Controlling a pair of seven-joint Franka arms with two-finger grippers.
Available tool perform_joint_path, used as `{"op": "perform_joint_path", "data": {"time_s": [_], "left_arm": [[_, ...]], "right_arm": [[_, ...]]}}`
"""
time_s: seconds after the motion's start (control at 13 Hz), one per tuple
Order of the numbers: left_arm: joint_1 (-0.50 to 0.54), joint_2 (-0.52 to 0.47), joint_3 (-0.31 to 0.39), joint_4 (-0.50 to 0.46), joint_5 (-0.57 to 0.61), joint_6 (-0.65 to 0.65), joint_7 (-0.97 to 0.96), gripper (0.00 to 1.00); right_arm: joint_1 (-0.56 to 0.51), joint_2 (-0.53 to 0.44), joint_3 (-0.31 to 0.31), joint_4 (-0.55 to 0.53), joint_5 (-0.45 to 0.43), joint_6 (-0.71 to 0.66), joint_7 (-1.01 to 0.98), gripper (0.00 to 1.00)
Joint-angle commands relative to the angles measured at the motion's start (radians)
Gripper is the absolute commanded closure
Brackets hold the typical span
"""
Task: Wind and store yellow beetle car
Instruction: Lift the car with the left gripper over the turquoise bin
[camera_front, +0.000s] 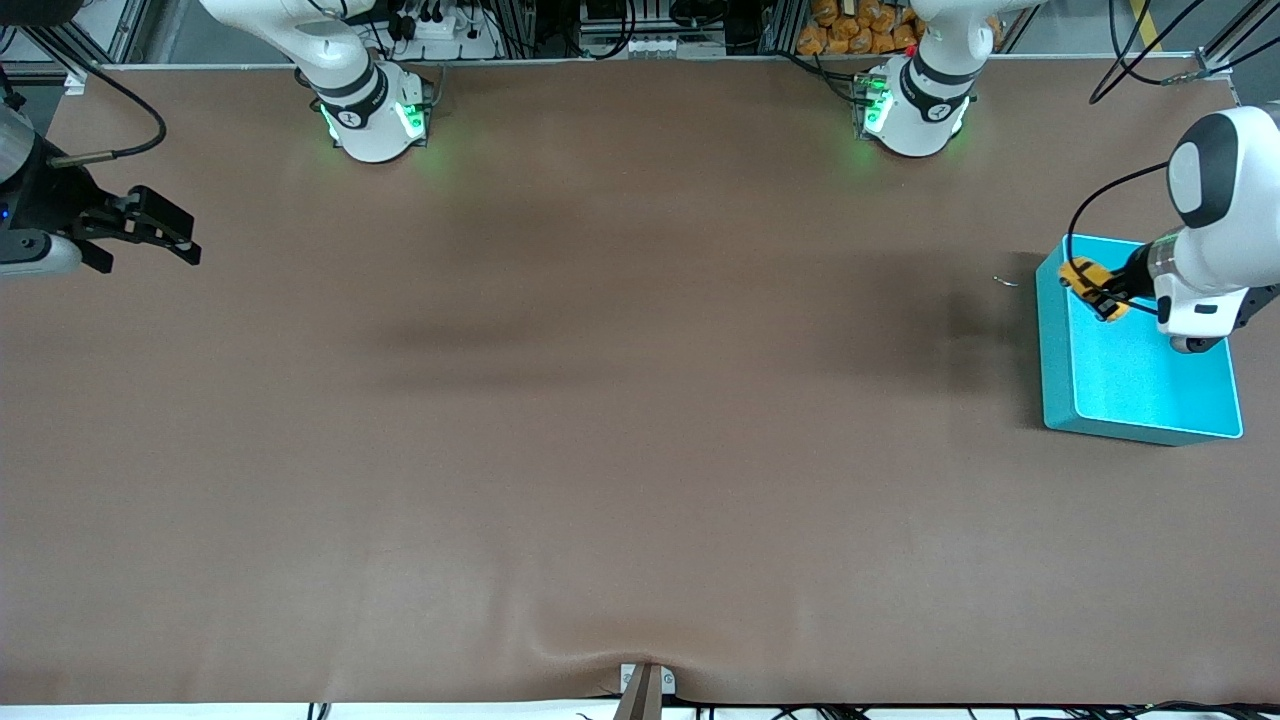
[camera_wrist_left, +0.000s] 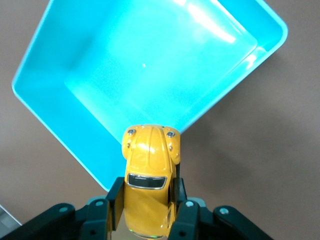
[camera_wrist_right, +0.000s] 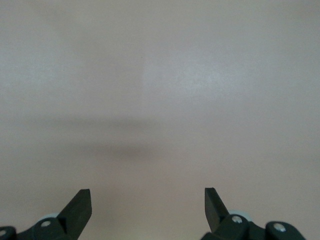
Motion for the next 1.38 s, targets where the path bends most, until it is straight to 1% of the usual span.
{"op": "perform_joint_path", "data": {"time_s": [0.0, 0.31, 0.62, 0.85, 0.92, 1.08, 1.15, 1.31], "left_arm": [[0.078, 0.027, -0.006, 0.016, 0.027, 0.053, 0.217, 0.9], [0.159, 0.099, -0.006, 0.001, 0.029, 0.212, 0.389, 0.91], [0.212, 0.182, -0.004, 0.001, 0.029, 0.335, 0.492, 0.91], [0.221, 0.218, -0.004, 0.001, 0.03, 0.37, 0.512, 0.91], [0.221, 0.234, -0.004, 0.001, 0.047, 0.378, 0.512, 0.91], [0.227, 0.263, -0.004, -0.001, 0.131, 0.423, 0.512, 0.91], [0.25, 0.271, -0.006, -0.001, 0.138, 0.433, 0.512, 0.9], [0.256, 0.285, -0.006, 0.001, 0.138, 0.444, 0.512, 0.9]], "right_arm": [[-0.01, -0.015, -0.013, 0.008, -0.003, -0.017, 0.022, 0.0], [-0.028, -0.016, -0.011, 0.015, -0.001, -0.017, 0.021, 0.0], [-0.041, -0.015, -0.008, 0.014, 0.003, -0.02, 0.021, 0.0], [-0.042, -0.015, -0.008, 0.014, 0.005, -0.029, 0.021, 0.0], [-0.044, -0.015, -0.008, 0.014, 0.005, -0.032, 0.021, 0.0], [-0.044, -0.015, -0.008, 0.014, 0.006, -0.035, 0.021, 0.0], [-0.045, -0.015, -0.01, 0.014, 0.009, -0.035, 0.021, 0.0], [-0.053, -0.015, -0.008, 0.014, 0.011, -0.034, 0.021, 0.0]]}}
